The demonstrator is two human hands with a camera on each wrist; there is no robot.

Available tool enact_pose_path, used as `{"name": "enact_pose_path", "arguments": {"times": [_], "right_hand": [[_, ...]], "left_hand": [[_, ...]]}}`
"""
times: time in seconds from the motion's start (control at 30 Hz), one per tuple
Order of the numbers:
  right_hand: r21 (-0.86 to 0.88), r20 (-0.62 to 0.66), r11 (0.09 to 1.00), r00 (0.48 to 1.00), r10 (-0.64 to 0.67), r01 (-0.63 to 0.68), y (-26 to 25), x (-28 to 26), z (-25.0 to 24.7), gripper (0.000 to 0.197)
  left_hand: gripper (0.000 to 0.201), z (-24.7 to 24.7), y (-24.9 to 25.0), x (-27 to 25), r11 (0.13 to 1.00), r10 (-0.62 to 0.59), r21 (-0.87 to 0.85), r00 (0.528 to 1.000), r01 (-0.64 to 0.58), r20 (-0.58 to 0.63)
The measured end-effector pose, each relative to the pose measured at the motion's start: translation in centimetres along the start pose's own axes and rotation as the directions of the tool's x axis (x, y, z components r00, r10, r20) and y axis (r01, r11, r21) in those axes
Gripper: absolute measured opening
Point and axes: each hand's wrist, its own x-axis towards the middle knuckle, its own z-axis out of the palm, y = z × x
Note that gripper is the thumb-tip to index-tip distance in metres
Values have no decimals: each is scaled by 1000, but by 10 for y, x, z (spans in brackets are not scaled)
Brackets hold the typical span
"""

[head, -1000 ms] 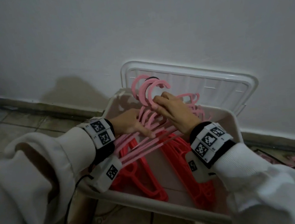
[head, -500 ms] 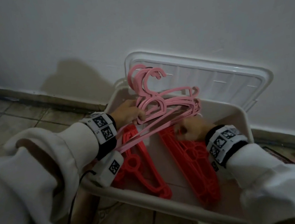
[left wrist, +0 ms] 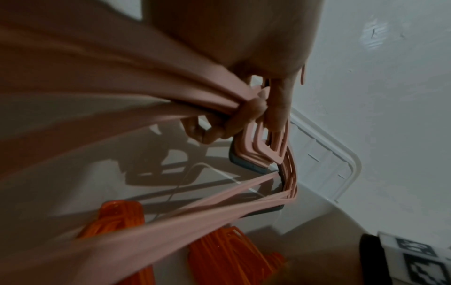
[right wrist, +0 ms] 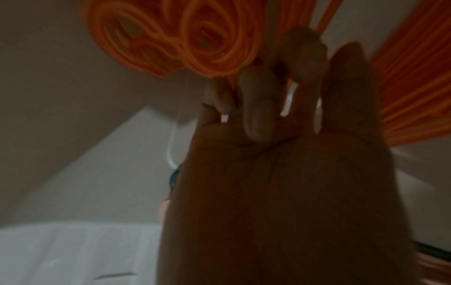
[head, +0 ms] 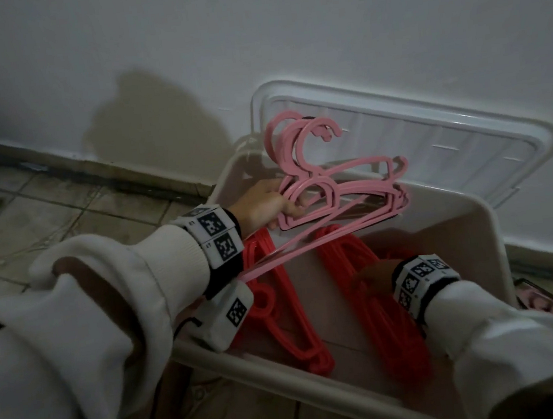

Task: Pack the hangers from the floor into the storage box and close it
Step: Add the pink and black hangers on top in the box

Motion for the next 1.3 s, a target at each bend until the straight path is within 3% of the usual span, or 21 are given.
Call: {"name": "enact_pose_path", "arguments": {"times": [0.1,0.2,0.33,0.43,0.5,0.6,0.73,0.8,0.87,0.93,1.0,1.03,1.1,1.2,1.23,1.3], "right_hand": [[38,-101,998,994,44,-40,13,1,5,39],[102,-139,994,989,59,-45,17,-1,8,41],[294,-224,956,972,69,0,16,-14,4,46],[448,-283,894,945,166,-23,25,-30,0,44],[604,-273,797,936,223,-13,37,-42,-2,37],[837,-272,539,926,260,94,53,-69,-2,10],[939,-326,207,903,281,275,70,-91,5,26],[943,-333,135,897,290,306,71,-92,6,28],[940,-329,175,913,243,292,65,-89,6,23],[947,-274,223,942,196,230,57,-84,4,12],[961,-223,218,941,255,169,53,-71,0,20],[967,-208,211,921,330,143,54,-61,-2,31],[952,-229,289,865,445,104,55,-41,-7,52],[922,-273,378,829,487,82,60,-11,-6,92],[918,-281,389,817,504,76,60,-3,-7,95],[906,-295,420,786,542,51,55,3,-12,76]], "left_hand": [[9,-2,-4,1,1000,1,16,1000,-1,-8],[22,-2,-7,2,1000,3,14,1000,-2,-19],[12,5,-7,-1,999,-11,38,998,13,-54],[7,11,-9,1,1000,0,25,994,3,-114],[10,13,-10,6,1000,-6,19,992,8,-127],[12,17,-16,11,996,-32,80,995,39,-89],[16,26,-25,17,985,-92,143,995,95,-26],[15,29,-31,19,973,-109,208,994,105,11],[20,32,-37,21,952,-129,286,990,108,56],[13,32,-42,23,939,-145,328,985,107,93],[11,33,-47,30,927,-180,349,979,138,91],[9,34,-51,34,918,-207,362,974,160,94],[22,37,-63,44,892,-252,404,965,202,75],[28,37,-80,59,842,-299,474,954,258,11],[28,36,-82,63,808,-321,517,947,282,-16],[29,35,-93,75,749,-326,589,943,303,-69]]}}
